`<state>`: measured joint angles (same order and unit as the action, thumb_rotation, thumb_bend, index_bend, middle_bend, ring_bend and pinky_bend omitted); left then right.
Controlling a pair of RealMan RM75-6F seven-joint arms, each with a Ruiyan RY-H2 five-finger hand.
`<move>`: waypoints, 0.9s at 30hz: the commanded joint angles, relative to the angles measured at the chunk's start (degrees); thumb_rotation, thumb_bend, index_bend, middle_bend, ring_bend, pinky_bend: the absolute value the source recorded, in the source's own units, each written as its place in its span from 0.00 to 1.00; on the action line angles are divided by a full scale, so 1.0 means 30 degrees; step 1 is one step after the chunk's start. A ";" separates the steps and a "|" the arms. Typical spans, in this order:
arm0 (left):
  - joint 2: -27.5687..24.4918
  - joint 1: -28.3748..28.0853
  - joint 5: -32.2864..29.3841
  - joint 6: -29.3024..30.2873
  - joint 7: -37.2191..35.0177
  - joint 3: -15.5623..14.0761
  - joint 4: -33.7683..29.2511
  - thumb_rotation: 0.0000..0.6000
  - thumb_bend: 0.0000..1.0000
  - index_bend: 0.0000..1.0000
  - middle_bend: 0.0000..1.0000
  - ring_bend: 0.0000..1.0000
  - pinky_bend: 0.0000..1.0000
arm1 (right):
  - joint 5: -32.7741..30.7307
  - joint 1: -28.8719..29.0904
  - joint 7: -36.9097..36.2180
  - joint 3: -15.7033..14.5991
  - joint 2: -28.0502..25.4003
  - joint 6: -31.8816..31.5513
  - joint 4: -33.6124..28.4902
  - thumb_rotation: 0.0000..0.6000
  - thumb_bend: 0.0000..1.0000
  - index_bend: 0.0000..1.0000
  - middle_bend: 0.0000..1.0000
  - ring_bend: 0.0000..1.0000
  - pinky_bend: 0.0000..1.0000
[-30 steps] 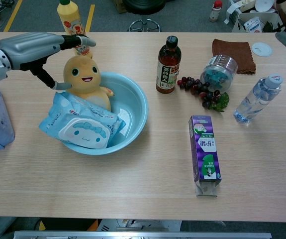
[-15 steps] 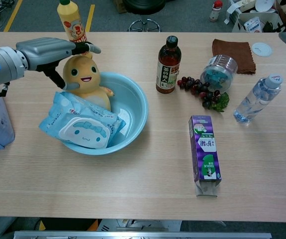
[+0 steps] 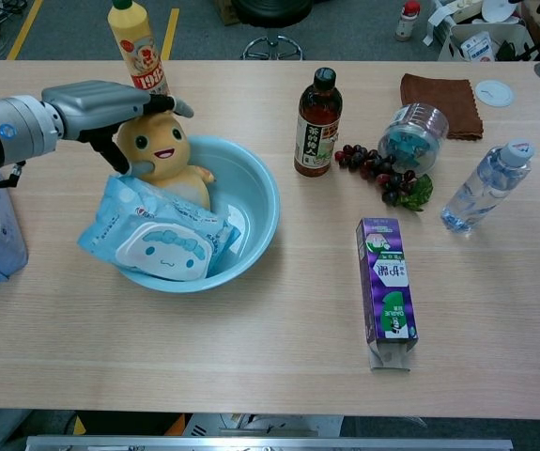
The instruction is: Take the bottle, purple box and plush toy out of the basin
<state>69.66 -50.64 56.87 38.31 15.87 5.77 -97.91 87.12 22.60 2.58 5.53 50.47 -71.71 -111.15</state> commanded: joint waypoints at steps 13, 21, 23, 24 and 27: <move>0.0034 -0.0064 0.0389 0.0577 -0.1406 0.0352 -0.0249 1.00 0.27 0.45 0.40 0.56 0.78 | 0.0175 -0.0295 -0.0556 0.0146 0.0042 -0.0279 0.0245 1.00 0.37 0.12 0.25 0.27 0.48; -0.1015 0.0345 0.1056 0.1050 -0.3250 0.1066 -0.1192 1.00 0.27 0.50 0.44 0.58 0.81 | 0.0244 -0.0360 -0.0717 0.0295 0.0006 -0.0397 0.0147 1.00 0.37 0.12 0.25 0.27 0.48; -0.1320 0.0590 0.1343 0.1343 -0.3948 0.1334 -0.1433 1.00 0.27 0.50 0.45 0.58 0.81 | 0.0252 -0.0383 -0.0751 0.0310 0.0017 -0.0417 0.0136 1.00 0.37 0.12 0.26 0.27 0.48; -0.1542 0.0771 0.1567 0.1525 -0.4454 0.1503 -0.1577 1.00 0.27 0.50 0.45 0.58 0.81 | 0.0252 -0.0393 -0.0770 0.0317 0.0028 -0.0416 0.0141 1.00 0.37 0.12 0.26 0.27 0.48; -0.1983 0.1385 0.2386 0.2301 -0.5918 0.1952 -0.1749 1.00 0.27 0.50 0.45 0.58 0.81 | 0.0262 -0.0421 -0.0841 0.0340 0.0065 -0.0435 0.0148 1.00 0.37 0.12 0.26 0.27 0.48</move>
<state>64.99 -48.03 62.06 43.32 0.99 10.36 -102.44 87.90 21.35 0.07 6.53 50.65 -73.00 -110.72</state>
